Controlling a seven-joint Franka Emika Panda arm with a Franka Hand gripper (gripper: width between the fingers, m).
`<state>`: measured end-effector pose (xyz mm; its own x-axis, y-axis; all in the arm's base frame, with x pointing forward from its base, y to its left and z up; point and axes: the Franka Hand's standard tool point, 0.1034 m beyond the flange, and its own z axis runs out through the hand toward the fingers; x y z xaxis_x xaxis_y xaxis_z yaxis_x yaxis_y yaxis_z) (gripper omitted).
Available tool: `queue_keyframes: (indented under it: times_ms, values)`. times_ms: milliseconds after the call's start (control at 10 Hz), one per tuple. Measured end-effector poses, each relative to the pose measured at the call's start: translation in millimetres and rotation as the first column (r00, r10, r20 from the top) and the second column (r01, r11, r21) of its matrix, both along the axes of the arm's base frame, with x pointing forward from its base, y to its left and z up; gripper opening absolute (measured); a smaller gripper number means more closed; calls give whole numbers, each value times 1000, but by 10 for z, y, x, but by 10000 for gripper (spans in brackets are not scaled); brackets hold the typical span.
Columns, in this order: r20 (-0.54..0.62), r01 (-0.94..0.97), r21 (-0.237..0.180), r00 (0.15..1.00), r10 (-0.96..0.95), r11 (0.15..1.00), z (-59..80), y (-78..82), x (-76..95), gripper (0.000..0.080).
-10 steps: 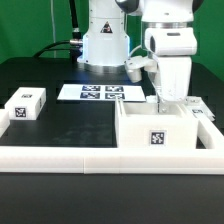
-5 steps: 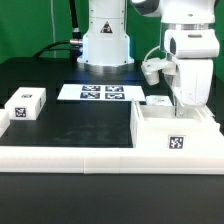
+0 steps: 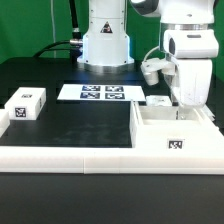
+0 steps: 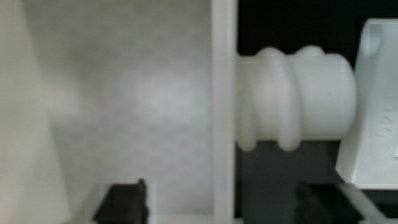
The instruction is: Assemble cabinet
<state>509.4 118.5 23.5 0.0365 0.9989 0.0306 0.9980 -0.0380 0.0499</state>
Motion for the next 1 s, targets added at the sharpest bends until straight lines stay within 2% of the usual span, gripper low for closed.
queue_keyframes:
  times_ms: [100, 200, 500, 800, 900, 1000]
  values:
    - [0, 0, 0, 1000, 0, 1000, 0, -1, 0, 713]
    - [0, 0, 0, 1000, 0, 1000, 0, -2, 0, 773]
    - [0, 3, 0, 1000, -3, 1000, 8, 1, -4, 798]
    - [23, 44, 0, 999, -44, 999, 319, 100, -173, 797]
    - [32, 49, 0, 998, -49, 999, 443, 155, -278, 797]
    - [33, 45, -1, 998, -45, 999, 473, 174, -327, 797]
